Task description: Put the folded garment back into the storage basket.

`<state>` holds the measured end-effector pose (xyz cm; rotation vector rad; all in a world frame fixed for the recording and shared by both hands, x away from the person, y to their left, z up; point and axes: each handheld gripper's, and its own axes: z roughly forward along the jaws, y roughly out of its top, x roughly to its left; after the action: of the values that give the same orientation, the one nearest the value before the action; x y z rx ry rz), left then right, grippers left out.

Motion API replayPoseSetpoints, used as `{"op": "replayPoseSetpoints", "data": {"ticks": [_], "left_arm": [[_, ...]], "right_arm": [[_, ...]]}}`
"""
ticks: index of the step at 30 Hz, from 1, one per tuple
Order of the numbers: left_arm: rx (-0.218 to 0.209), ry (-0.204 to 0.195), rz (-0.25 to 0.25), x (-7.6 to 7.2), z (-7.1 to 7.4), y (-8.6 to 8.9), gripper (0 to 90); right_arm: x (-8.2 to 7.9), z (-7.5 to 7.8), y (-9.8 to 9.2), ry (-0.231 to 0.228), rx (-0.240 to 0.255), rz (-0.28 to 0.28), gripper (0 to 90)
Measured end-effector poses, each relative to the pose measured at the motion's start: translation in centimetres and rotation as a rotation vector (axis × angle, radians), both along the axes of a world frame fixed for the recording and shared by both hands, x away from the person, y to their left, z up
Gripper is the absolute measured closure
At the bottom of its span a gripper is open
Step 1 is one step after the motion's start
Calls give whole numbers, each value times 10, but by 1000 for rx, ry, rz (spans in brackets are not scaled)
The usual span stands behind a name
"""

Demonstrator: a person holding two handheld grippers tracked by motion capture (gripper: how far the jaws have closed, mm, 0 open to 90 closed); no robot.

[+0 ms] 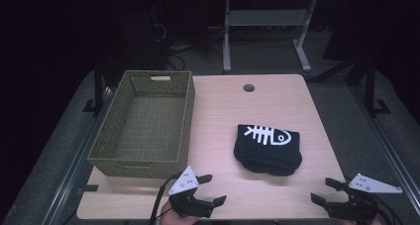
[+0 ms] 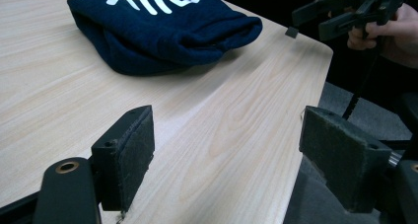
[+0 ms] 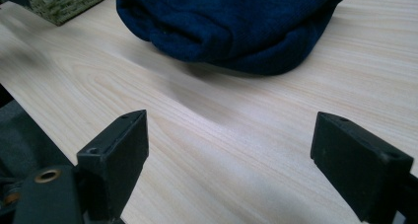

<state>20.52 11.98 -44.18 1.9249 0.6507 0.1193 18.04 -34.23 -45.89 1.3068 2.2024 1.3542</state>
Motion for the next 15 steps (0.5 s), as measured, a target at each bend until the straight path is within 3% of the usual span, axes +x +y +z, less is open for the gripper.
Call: {"op": "replayPoseSetpoints", "data": {"ticks": [5,10,15], "left_arm": [[-2,-21,12,4,2,-6,211],[-8,-10,5,9,2,-14,211],[-6,-14,-9,14,4,-22,212]], "right_arm": [[4,-1,0,2,1,16,142],[7,2,1,15,9,22,142],[10,8,3,-3,-6,34,142]]}}
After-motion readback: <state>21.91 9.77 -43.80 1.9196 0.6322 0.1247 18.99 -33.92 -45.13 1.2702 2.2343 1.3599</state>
